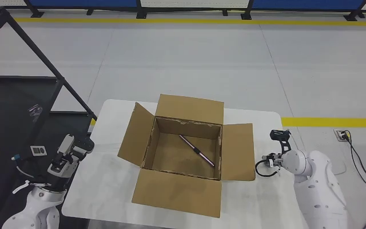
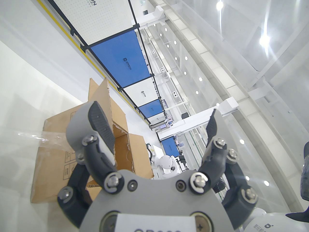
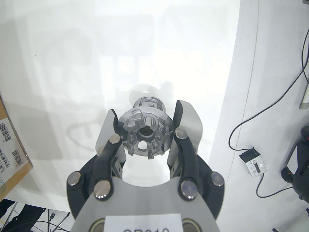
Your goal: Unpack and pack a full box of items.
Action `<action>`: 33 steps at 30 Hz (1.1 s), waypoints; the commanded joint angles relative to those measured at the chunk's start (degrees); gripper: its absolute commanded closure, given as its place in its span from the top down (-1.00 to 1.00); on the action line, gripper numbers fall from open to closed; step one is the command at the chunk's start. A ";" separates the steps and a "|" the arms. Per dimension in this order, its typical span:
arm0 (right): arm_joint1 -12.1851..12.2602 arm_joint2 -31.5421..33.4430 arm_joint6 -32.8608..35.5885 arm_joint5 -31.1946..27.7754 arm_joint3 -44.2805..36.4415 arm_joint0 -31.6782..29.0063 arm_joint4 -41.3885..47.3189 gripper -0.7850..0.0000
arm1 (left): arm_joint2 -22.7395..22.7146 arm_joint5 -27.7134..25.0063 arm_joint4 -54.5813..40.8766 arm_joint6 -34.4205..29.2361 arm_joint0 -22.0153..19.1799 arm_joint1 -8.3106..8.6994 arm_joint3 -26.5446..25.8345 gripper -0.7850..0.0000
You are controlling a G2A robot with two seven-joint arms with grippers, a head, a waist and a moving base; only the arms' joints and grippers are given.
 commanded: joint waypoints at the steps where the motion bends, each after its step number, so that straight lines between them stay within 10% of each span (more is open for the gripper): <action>1: 0.04 -0.21 -0.32 -0.23 0.82 0.38 0.52 -0.22 | 0.00 0.00 0.00 0.00 0.00 0.00 0.00 1.00; 7: 0.21 -0.73 -0.51 -0.13 1.49 0.77 1.23 -0.01 | 0.00 0.00 0.00 0.00 0.00 0.00 0.00 1.00; 16: 1.28 3.96 0.48 3.29 -13.87 -4.04 1.60 1.00 | 0.00 0.00 0.00 0.00 0.00 0.00 0.00 1.00; 26: 1.75 2.77 4.87 4.12 -45.07 -10.30 -0.10 1.00 | 0.00 0.00 0.00 0.00 0.00 0.00 0.00 1.00; 33: 1.32 -12.97 6.19 -7.48 -51.68 -3.89 3.30 1.00 | 0.00 0.00 0.00 0.00 0.00 0.00 0.00 1.00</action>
